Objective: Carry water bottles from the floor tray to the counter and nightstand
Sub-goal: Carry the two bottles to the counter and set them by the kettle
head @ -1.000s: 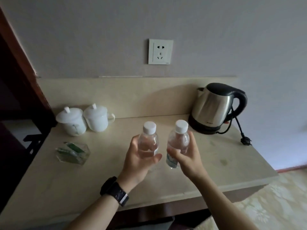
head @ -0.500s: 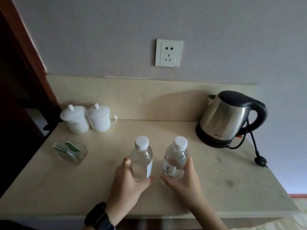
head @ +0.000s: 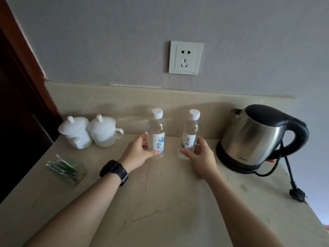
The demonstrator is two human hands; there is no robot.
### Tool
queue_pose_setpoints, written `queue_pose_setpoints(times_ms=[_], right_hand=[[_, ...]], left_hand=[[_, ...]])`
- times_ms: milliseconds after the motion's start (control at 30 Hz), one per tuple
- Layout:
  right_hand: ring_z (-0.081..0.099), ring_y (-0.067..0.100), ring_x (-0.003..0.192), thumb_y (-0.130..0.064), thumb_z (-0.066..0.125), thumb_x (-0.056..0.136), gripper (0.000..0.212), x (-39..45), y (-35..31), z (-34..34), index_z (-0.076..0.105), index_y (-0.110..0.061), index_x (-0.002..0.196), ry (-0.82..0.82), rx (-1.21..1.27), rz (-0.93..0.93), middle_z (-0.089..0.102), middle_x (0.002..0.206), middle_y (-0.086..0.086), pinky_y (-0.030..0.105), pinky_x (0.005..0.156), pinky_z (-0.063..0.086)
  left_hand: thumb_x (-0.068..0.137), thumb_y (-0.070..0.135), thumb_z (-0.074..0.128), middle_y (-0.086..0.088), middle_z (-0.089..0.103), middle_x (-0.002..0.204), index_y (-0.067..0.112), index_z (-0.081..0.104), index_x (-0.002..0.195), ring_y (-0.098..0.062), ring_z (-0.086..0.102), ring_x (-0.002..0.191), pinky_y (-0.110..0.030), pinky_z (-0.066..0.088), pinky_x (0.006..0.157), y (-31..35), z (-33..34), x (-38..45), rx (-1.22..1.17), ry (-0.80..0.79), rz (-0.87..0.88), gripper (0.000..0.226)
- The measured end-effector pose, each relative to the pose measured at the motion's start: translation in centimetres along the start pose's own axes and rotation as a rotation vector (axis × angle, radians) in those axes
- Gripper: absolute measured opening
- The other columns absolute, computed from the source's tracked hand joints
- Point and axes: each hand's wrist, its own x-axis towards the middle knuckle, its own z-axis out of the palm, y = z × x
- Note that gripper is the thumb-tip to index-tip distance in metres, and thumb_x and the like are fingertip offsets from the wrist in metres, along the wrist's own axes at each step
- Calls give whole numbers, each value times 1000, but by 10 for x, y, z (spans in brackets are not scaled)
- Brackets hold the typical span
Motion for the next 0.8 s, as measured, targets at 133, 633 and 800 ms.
queue_pose_setpoints(times_ms=[133,633,800], right_hand=[[64,-3,95,-29,82,76,49,24,6,13,59,-30,120,22,31,-7,69,105,-16,18,78,49],[57,-3,90,-27,76,81,45,44,12,30,60,-31,123,101,-21,-101,57,98,-26,15,77,41],[63,3,101,-37,78,77,47,47,17,29,56,-36,120,58,-28,-87,64,113,-14,29,89,51]], left_hand=[[74,16,85,12,71,106,37,59,106,-1,67,97,-21,48,85,-2,17,25,-46,30,36,46],[84,16,77,7,72,111,19,60,127,-5,68,99,-17,51,87,-10,51,43,-34,229,131,46],[83,21,77,4,70,120,23,53,135,-7,66,106,-28,54,94,-8,53,38,-43,222,93,57]])
